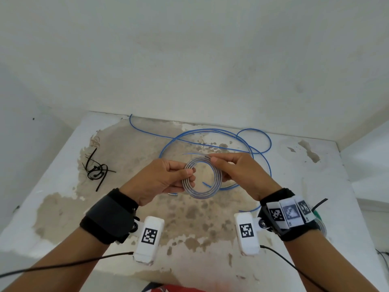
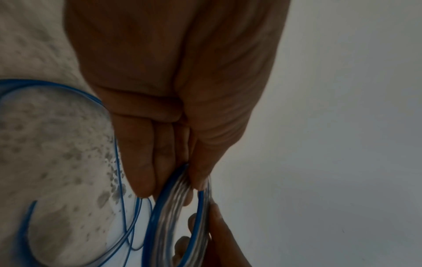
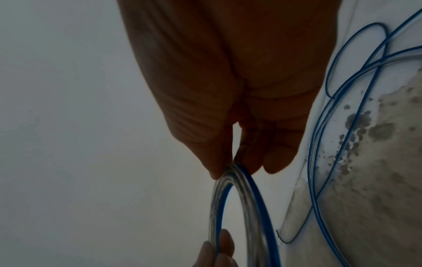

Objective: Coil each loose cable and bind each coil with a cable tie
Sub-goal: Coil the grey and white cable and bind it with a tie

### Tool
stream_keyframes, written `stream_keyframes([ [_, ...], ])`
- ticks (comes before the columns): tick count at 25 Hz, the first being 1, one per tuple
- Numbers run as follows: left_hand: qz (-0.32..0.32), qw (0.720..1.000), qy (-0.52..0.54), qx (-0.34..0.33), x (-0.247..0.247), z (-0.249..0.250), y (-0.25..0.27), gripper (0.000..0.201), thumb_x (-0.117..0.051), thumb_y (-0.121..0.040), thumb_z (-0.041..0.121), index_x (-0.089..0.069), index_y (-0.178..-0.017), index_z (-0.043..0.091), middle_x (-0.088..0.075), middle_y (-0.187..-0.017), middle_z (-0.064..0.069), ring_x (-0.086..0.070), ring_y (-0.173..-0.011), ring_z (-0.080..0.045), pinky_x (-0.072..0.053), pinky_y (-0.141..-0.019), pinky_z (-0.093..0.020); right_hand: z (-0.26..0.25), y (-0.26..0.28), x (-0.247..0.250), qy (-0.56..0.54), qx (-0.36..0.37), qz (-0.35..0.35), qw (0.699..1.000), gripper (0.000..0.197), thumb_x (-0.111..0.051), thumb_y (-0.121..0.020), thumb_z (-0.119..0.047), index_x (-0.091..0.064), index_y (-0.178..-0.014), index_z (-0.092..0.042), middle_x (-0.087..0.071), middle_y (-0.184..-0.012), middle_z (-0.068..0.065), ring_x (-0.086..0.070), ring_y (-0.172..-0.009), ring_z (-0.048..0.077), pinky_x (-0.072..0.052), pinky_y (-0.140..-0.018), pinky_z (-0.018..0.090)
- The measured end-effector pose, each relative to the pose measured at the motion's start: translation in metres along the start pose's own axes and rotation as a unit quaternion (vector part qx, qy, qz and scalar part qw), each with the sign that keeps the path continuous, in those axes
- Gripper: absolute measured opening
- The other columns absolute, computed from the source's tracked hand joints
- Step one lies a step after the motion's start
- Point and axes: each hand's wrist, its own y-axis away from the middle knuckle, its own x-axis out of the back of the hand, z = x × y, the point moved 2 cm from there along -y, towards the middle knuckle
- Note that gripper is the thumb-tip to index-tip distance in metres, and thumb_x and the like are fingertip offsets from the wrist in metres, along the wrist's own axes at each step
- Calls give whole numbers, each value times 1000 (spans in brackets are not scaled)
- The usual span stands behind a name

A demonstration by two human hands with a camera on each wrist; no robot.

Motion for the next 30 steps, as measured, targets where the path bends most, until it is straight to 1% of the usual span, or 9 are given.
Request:
stream_keyframes([
  [3,-28,999,-21,20,20,0,1,29,-71,-84,27,-74,-107,10,-77,-99,-10,-73,-94,-19,-57,-95,-37,-5,2,-15,17,-25,-17,999,18,-69,-96,-27,-78,-110,-32,-77,-93,2,-61,-75,9,-52,-65,22],
  [6,-44,999,-8,25,37,-2,4,24,-68,-91,17,-72,-111,4,-76,-94,-10,-74,-87,-18,-61,-84,-29,-10,3,-34,21,-32,-48,998,25,-65,-98,-24,-75,-117,-38,-69,-86,-4,-58,-73,8,-52,-66,22],
  [8,-58,998,-2,27,46,-4,6,22,-66,-93,14,-71,-111,2,-75,-92,-9,-74,-86,-19,-61,-79,-26,-15,7,-45,26,-36,-62,997,26,-62,-101,-23,-74,-117,-40,-75,-96,-5,-65,-81,10,-55,-70,25],
  [12,-108,992,-61,31,64,-8,0,19,-64,-94,17,-72,-109,8,-74,-89,-4,-73,-86,-14,-59,-90,-29,-14,14,-61,-22,-70,-109,991,30,-53,-105,-21,-65,-131,-28,-77,-112,4,-76,-95,23,-60,-73,28],
  [16,-147,982,-118,23,67,-11,-1,15,-64,-95,20,-73,-105,13,-75,-89,-3,-72,-88,-14,-57,-90,-30,-12,28,-66,-2,-82,-129,988,34,-52,-105,-24,-60,-138,-30,-77,-113,3,-76,-99,24,-61,-76,29],
  [20,-158,973,-171,7,72,-7,-2,15,-65,-96,22,-74,-104,14,-76,-90,-4,-72,-87,-13,-58,-85,-29,-14,29,-73,20,-88,-110,990,34,-53,-105,-23,-62,-137,-30,-78,-110,1,-76,-94,24,-60,-69,28],
  [23,-147,975,-168,-13,69,-4,-5,14,-58,-100,19,-70,-100,11,-70,-83,1,-70,-79,-9,-55,-78,-26,-13,27,-77,47,-66,-66,994,31,-52,-106,-23,-63,-133,-33,-79,-101,1,-74,-79,16,-59,-64,28],
  [26,-109,985,-129,-25,54,-9,-5,18,-44,-107,17,-58,-98,9,-59,-79,3,-66,-64,-8,-50,-69,-27,-14,27,-80,87,-34,-46,995,31,-50,-106,-25,-61,-132,-39,-79,-96,-2,-77,-81,16,-58,-63,28],
  [30,-60,987,-151,-4,43,-16,-12,21,-39,-107,20,-56,-97,14,-47,-74,4,-46,-56,-7,-39,-57,-23,-13,26,-79,101,-35,-37,994,31,-49,-106,-25,-59,-128,-46,-78,-96,-4,-77,-80,15,-58,-64,30],
])
